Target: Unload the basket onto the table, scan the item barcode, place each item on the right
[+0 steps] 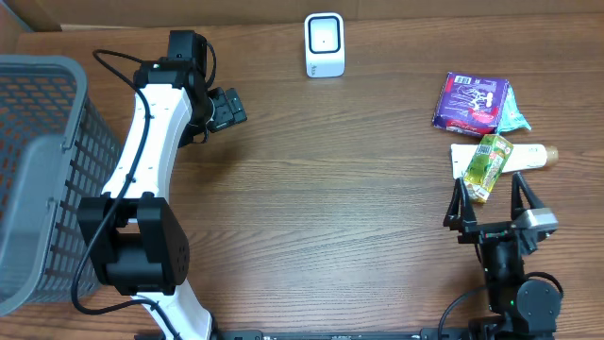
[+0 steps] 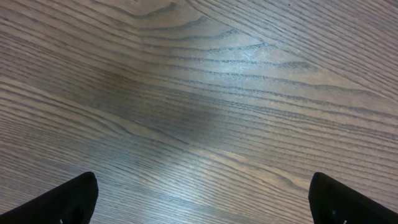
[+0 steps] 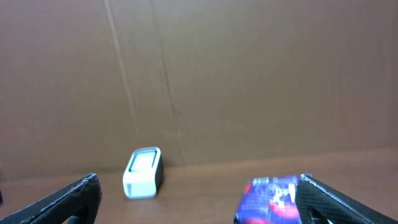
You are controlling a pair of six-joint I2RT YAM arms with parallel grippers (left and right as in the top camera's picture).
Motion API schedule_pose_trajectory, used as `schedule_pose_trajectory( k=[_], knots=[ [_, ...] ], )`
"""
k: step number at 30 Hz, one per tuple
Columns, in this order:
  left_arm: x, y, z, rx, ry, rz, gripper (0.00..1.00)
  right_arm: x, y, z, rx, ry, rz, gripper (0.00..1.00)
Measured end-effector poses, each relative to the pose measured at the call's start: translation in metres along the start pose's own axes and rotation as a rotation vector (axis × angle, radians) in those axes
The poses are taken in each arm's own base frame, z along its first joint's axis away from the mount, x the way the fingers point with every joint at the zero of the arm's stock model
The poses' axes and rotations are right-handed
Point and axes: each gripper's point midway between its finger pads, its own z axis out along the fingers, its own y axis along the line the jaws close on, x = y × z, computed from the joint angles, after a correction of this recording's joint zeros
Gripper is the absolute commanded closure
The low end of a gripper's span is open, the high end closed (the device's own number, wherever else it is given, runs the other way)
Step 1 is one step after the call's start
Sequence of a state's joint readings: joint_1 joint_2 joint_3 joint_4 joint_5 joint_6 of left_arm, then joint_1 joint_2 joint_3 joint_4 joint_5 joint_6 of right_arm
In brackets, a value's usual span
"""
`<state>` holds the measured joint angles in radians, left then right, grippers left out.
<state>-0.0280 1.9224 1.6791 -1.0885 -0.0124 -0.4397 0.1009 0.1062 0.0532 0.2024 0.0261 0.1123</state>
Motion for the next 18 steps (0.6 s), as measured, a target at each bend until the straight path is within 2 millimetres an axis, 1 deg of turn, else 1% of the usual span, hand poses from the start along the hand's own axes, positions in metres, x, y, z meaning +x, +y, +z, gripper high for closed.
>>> schedule_pose_trajectory(
  k=[4, 7, 9, 12, 18],
  knots=[
    [0.0, 0.0, 0.0, 0.0, 0.001, 0.0, 0.0, 0.024, -0.007, -0.003, 0.024, 0.064, -0.001, 0.0],
    [0.0, 0.0, 0.0, 0.0, 0.0, 0.0, 0.0, 0.055, -0.013, -0.009, 0.054, 0.188, -0.003, 0.0],
    [0.0, 0.0, 0.0, 0.0, -0.001, 0.0, 0.0, 0.069, -0.016, -0.013, 0.064, 0.245, -0.003, 0.0],
    [0.0, 0.0, 0.0, 0.0, 0.0, 0.0, 0.0, 0.063, -0.015, -0.013, 0.059, 0.223, -0.003, 0.0],
    [0.0, 0.0, 0.0, 0.0, 0.0, 0.0, 0.0, 0.063, -0.014, -0.013, 0.057, 0.222, -0.002, 0.0]
  ],
)
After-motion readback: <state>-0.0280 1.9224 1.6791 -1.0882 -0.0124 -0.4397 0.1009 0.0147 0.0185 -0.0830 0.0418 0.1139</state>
